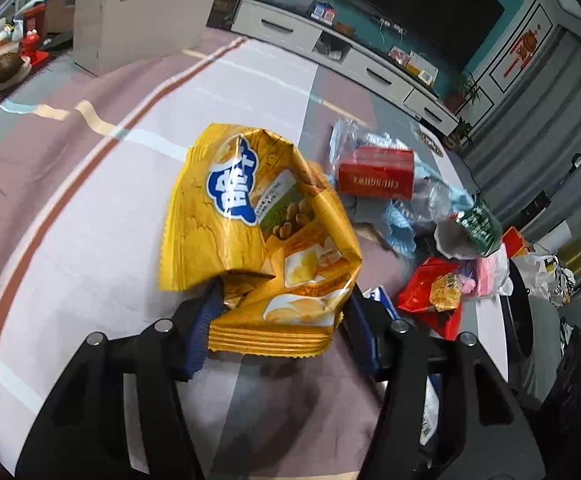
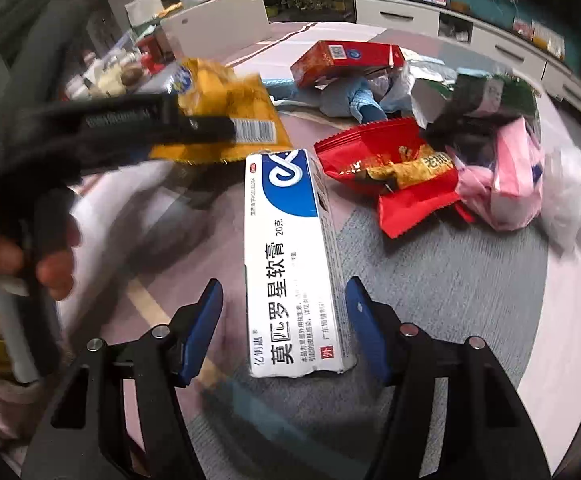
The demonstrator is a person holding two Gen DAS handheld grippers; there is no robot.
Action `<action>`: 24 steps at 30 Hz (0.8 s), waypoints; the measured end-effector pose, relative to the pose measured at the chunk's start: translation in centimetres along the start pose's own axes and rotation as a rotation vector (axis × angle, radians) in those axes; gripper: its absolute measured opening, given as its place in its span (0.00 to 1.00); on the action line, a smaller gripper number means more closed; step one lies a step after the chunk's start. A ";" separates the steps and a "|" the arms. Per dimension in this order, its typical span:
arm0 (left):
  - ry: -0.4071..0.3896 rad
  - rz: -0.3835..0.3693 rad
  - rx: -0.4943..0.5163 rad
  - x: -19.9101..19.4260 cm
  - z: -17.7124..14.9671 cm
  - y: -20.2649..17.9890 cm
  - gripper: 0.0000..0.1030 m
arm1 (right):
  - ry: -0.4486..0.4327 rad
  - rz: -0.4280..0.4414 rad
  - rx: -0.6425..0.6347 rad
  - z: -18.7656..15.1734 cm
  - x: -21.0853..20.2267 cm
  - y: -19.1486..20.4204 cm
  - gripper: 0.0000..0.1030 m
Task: Collect trash
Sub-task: 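Grasp the ointment box with the right gripper while the left grasps the yellow chip bag, then move the box and chip bag over the black bin and release both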
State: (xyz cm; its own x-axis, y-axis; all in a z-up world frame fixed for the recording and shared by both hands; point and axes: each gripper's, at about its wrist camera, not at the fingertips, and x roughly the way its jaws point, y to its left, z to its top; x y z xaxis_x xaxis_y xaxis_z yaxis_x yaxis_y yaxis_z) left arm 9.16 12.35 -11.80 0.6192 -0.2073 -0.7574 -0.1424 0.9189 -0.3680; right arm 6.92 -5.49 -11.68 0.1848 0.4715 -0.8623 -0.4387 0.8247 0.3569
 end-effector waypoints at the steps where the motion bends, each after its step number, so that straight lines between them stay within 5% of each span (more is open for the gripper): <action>1: -0.018 -0.002 0.005 -0.6 0.0 -0.1 0.55 | -0.001 0.012 0.007 0.0 0.0 -0.1 0.40; 4: -0.058 -0.009 0.025 -2.1 -0.1 -0.4 0.50 | -0.025 0.004 0.014 -0.1 -0.5 -0.1 0.39; 11: -0.149 -0.099 0.093 -6.6 -0.2 -2.5 0.50 | -0.197 0.173 0.098 -0.9 -7.0 -2.5 0.39; 17: -0.147 -0.187 0.228 -6.9 -0.8 -9.1 0.50 | -0.395 0.038 0.339 -3.1 -13.2 -11.0 0.39; 21: -0.090 -0.270 0.307 -5.4 -1.3 -14.8 0.50 | -0.456 -0.118 0.558 -6.3 -15.6 -17.5 0.39; 24: -0.052 -0.332 0.394 -3.7 -1.8 -20.9 0.51 | -0.479 -0.154 0.694 -8.8 -16.7 -21.5 0.40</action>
State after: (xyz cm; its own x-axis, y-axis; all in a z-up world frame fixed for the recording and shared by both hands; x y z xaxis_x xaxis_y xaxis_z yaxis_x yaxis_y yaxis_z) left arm 8.44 -6.68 -2.27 0.6205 -0.5015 -0.6029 0.3638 0.8652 -0.3452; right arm 5.49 -33.81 -8.11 0.6185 0.2906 -0.7300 0.2302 0.8213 0.5220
